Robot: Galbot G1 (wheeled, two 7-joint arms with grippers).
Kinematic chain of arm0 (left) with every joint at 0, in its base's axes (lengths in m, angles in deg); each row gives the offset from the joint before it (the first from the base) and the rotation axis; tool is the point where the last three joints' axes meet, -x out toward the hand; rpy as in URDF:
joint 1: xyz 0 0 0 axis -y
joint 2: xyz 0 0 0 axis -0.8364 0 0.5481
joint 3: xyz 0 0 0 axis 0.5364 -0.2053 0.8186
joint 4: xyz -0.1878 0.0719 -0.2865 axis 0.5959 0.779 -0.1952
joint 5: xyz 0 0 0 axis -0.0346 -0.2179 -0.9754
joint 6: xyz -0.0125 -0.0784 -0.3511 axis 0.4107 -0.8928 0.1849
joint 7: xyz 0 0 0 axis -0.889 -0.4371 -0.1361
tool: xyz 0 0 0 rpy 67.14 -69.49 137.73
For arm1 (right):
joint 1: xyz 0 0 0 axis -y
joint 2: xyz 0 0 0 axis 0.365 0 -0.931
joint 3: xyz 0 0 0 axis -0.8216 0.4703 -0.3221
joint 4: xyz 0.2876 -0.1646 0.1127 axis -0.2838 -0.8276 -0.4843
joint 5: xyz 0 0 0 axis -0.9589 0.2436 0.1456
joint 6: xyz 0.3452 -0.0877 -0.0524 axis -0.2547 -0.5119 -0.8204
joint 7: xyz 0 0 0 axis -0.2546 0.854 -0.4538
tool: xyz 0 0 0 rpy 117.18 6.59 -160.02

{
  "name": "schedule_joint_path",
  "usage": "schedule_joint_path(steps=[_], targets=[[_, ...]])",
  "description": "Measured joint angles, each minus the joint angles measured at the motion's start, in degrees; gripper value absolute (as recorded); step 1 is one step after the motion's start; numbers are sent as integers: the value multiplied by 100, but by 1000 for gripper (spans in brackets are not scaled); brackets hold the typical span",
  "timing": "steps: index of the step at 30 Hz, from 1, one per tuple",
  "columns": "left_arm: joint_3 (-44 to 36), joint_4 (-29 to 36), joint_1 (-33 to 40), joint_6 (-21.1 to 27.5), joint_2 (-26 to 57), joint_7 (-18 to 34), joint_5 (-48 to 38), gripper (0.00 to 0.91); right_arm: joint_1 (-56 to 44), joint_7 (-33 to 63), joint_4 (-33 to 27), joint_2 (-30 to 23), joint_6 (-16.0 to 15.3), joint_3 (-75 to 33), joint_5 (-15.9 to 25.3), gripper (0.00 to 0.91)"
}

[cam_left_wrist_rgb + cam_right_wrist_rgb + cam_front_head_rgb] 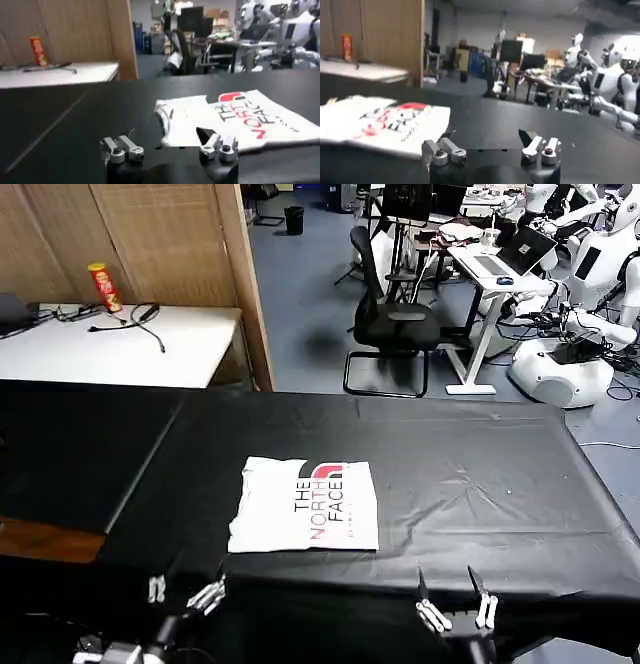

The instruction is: Fold and organize the clothes.

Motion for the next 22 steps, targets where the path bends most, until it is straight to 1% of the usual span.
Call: schedule_joint_path(steps=[3,8,13,22], targets=[[140,39,-238,-16,40,12,-167,878,-244,128,191,19,-139,9,-60,878],[334,55,-505,-26,97,-29,-253,878,-586,244,548,65,-450,-30,-291,878],[403,62,-619,60,136,-52,-316,878,-774,291,890,86,-906,-108,-634,878],[475,86,-655,92,147,-84,-342,878,-843,288,1048,88,-979,-116,-670,878]])
